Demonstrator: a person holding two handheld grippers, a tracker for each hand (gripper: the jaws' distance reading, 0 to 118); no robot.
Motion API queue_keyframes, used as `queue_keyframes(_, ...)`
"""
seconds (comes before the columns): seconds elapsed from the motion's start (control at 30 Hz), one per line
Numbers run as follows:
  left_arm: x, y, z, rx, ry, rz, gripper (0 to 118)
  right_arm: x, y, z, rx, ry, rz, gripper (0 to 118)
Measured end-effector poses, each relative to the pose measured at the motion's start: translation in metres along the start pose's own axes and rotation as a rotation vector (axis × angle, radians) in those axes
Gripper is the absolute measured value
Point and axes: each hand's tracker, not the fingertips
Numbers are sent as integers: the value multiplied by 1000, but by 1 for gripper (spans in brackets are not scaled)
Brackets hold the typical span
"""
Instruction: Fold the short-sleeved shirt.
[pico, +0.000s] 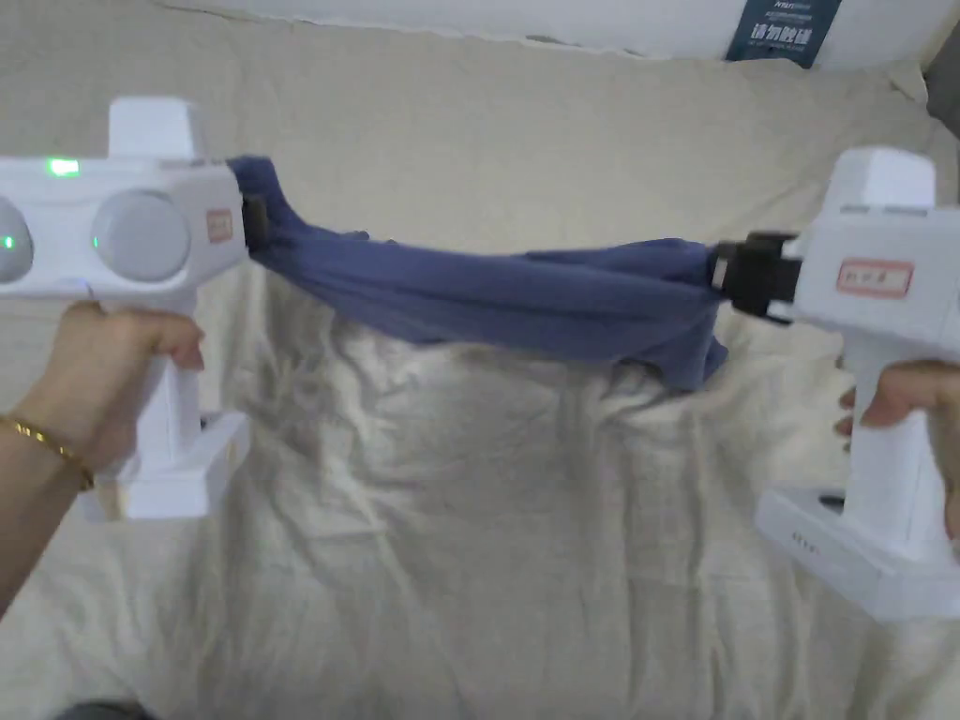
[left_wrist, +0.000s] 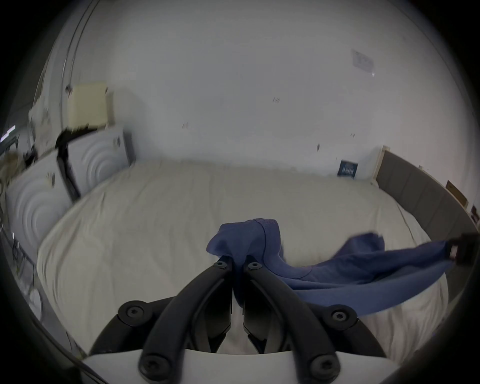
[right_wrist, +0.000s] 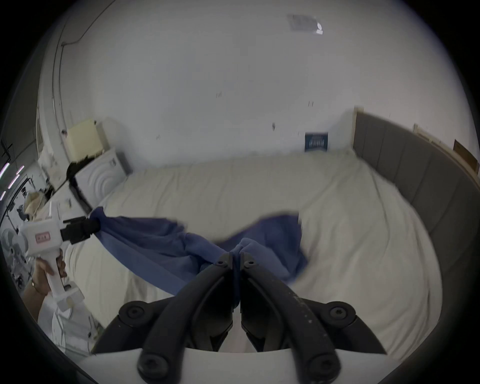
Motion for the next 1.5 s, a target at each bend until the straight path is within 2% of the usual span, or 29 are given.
queue_keyframes(0.13,-33,-92,21,-137,29,102,7,-13,-100,6,-141,35,-29,7)
queue_keyframes(0.23,-46,-140,31,-205,75,99,7,-16,-150,5,-213,-3,6,7)
queue_keyframes(0.33,-52,-168,43,-232,92,92,7,-16,-179,7,-256,9,-36,7)
queue_keyframes(0.47,-52,-182,59,-273,102,61,9,-22,-194,18,-249,-12,-35,7)
queue_keyframes(0.5,-52,-184,62,-285,111,61,22,-23,-196,19,-246,-15,-36,7)
queue_keyframes(0.53,-54,-184,62,-303,127,63,42,-23,-197,19,-242,-16,-40,14)
queue_keyframes(0.57,-57,-183,64,-307,147,70,65,-23,-195,18,-237,-24,-38,28)
queue_keyframes(0.6,-61,-179,68,-295,150,82,91,-24,-194,20,-235,-32,-29,63)
queue_keyframes(0.63,-62,-176,72,-264,160,105,105,-24,-190,24,-222,-40,-13,84)
queue_keyframes(0.67,-64,-168,80,-214,163,120,114,-23,-184,29,-184,-48,4,98)
queue_keyframes(0.7,-65,-158,88,-168,158,118,118,-23,-177,35,-144,-60,20,104)
queue_keyframes(0.77,-59,-137,106,-70,144,90,118,-26,-158,55,-45,-93,57,106)
queue_keyframes(0.87,-39,-103,133,116,132,27,118,-28,-126,84,117,-116,88,118)
queue_keyframes(1.0,-2,-78,161,384,117,-27,118,-31,-91,117,316,-158,102,118)
queue_keyframes(1.17,31,-62,174,448,58,-113,118,-35,-78,141,511,-241,120,118)
queue_keyframes(1.23,38,-60,180,471,32,-122,117,-35,-80,146,544,-241,74,118)
queue_keyframes(1.27,41,-60,182,474,21,-127,110,-36,-80,148,547,-233,62,118)
queue_keyframes(1.3,43,-62,182,477,10,-136,95,-36,-82,150,552,-225,54,114)
queue_keyframes(1.33,45,-63,183,473,-2,-146,78,-36,-83,152,558,-216,51,100)
queue_keyframes(1.37,47,-63,184,464,-9,-151,56,-37,-84,153,561,-210,47,80)
queue_keyframes(1.4,48,-63,183,457,-8,-150,28,-37,-83,153,564,-207,45,49)
queue_keyframes(1.43,49,-65,182,453,-9,-147,16,-37,-82,152,562,-206,46,24)
queue_keyframes(1.47,48,-67,182,450,-12,-144,10,-37,-82,152,560,-214,43,9)
queue_keyframes(1.5,48,-67,181,441,-20,-138,4,-38,-82,152,559,-216,32,4)
